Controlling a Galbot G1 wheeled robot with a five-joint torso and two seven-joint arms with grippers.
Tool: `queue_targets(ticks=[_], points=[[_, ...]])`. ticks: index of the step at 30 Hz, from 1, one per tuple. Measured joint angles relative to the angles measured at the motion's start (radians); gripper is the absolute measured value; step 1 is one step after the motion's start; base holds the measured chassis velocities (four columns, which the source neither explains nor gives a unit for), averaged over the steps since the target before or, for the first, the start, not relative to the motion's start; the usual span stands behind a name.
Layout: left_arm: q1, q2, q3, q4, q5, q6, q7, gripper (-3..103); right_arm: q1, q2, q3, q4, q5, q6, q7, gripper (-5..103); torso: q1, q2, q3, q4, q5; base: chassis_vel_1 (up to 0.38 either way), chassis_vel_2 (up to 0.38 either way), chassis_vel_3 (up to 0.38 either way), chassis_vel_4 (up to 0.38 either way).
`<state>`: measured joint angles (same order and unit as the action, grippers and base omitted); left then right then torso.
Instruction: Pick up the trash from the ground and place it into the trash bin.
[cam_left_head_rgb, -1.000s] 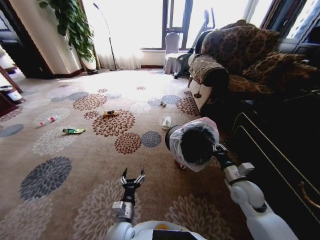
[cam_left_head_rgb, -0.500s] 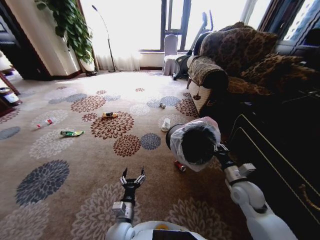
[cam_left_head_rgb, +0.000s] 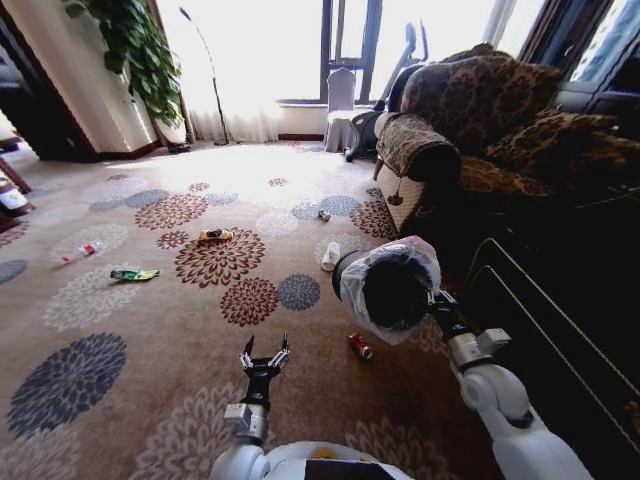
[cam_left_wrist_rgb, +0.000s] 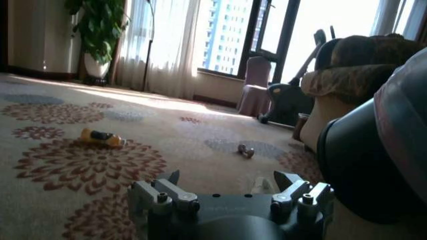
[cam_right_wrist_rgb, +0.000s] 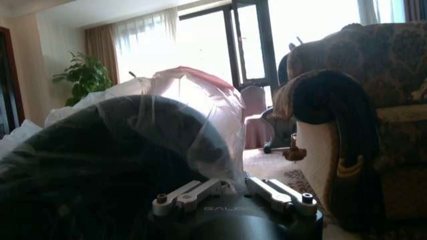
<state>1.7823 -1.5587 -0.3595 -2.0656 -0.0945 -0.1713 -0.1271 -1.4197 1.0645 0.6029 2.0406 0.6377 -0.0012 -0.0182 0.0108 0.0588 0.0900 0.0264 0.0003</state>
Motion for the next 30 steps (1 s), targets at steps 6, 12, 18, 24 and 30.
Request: queue_targets(ticks=[6, 12, 18, 24, 30], points=[[-0.002, 0.000, 0.000, 0.000, 0.000, 0.000, 0.000, 93, 0.001, 0.000, 0.001, -0.001, -0.002, 0.000, 0.000, 0, 0.000, 0.000, 0.000, -0.0002, -0.0006, -0.182, 0.072, 0.179, -0.050], [-0.006, 0.001, 0.000, 0.000, 0.000, 0.000, 0.000, 93, -0.008, -0.003, 0.006, -0.001, -0.013, 0.020, 0.000, 0, -0.001, 0.000, 0.000, -0.0009, -0.0006, -0.092, -0.122, 0.096, 0.097], [-0.021, 0.005, 0.004, 0.001, 0.000, 0.001, 0.000, 93, -0.008, -0.002, 0.005, -0.001, -0.013, 0.018, 0.000, 0, 0.000, 0.000, 0.000, -0.0005, -0.0017, -0.030, -0.043, 0.023, 0.026], [-0.029, 0.012, 0.006, 0.004, 0.000, 0.002, 0.001, 93, -0.014, 0.004, 0.001, -0.002, -0.021, 0.018, 0.000, 0, -0.001, 0.000, 0.000, -0.0006, -0.0020, 0.000, 0.000, 0.000, 0.000], [-0.040, 0.017, 0.012, 0.010, 0.000, 0.006, 0.006, 93, -0.015, -0.001, 0.001, -0.004, -0.022, 0.022, 0.000, 0, 0.000, 0.000, 0.000, -0.0005, -0.0001, -0.077, -0.067, 0.073, 0.067]])
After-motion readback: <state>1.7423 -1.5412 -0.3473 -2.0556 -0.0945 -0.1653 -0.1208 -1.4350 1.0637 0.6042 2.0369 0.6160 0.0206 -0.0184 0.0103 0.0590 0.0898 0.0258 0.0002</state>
